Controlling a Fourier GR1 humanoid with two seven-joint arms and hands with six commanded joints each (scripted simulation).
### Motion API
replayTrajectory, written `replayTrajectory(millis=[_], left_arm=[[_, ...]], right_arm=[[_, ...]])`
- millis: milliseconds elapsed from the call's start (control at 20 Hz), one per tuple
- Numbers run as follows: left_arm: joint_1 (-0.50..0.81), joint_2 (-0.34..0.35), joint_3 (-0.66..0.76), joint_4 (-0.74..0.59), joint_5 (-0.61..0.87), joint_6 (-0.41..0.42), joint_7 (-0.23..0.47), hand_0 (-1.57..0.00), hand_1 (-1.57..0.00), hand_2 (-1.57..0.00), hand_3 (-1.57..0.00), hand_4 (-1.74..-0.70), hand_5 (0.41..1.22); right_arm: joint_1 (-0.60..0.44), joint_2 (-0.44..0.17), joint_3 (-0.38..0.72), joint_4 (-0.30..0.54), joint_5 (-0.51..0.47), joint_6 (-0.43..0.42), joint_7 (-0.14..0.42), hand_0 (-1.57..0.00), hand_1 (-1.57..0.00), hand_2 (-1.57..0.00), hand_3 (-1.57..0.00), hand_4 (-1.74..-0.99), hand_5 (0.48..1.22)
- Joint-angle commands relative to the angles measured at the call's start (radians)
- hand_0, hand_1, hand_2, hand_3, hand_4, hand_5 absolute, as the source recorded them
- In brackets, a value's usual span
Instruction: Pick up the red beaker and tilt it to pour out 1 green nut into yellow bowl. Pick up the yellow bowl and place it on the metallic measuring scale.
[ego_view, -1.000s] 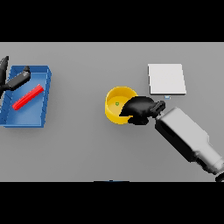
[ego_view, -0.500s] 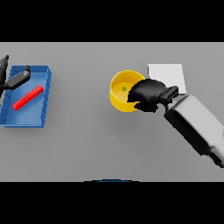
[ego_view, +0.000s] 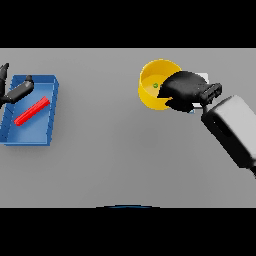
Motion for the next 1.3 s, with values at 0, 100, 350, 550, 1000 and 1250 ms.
replayTrajectory(millis=[0,100,350,550,1000,1250], left_arm=[[-0.006,0.002,-0.006,0.003,-0.007,-0.004,0.020,0.00,0.00,0.00,0.00,-0.80,0.737],[-0.005,0.012,-0.007,-0.009,-0.012,0.001,0.029,0.00,0.00,0.00,0.00,-0.80,0.735],[0.005,0.032,-0.004,-0.059,0.003,0.007,0.073,0.00,0.00,0.00,0.00,-0.83,0.765],[0.001,0.022,-0.008,-0.033,-0.007,0.008,0.076,0.00,0.00,0.00,0.00,-0.82,0.772],[0.007,0.029,-0.001,-0.025,-0.001,-0.001,0.063,0.00,0.00,0.00,0.00,-0.80,0.737],[0.001,0.019,-0.004,-0.022,-0.004,0.004,0.072,0.00,0.00,0.00,0.00,-0.81,0.734]], right_arm=[[-0.005,-0.017,-0.011,0.024,0.002,-0.014,-0.016,-1.57,-1.57,-1.57,-1.27,-1.719,1.221],[-0.014,-0.030,-0.026,0.095,0.015,-0.053,-0.022,-1.57,-1.57,-1.57,-1.24,-1.720,1.221],[-0.031,-0.053,-0.068,0.224,-0.013,-0.097,-0.031,-1.57,-1.57,-1.57,-1.19,-1.720,1.221],[-0.055,-0.051,-0.057,0.362,0.003,-0.167,-0.061,-1.57,-1.57,-1.57,-1.18,-1.721,1.221],[-0.088,0.005,-0.038,0.621,0.032,-0.314,-0.107,-1.57,-1.55,-1.57,-1.46,-1.726,1.221],[-0.121,0.025,-0.034,0.723,0.032,-0.359,-0.146,-1.57,-1.46,-1.57,-1.50,-1.724,1.221]])
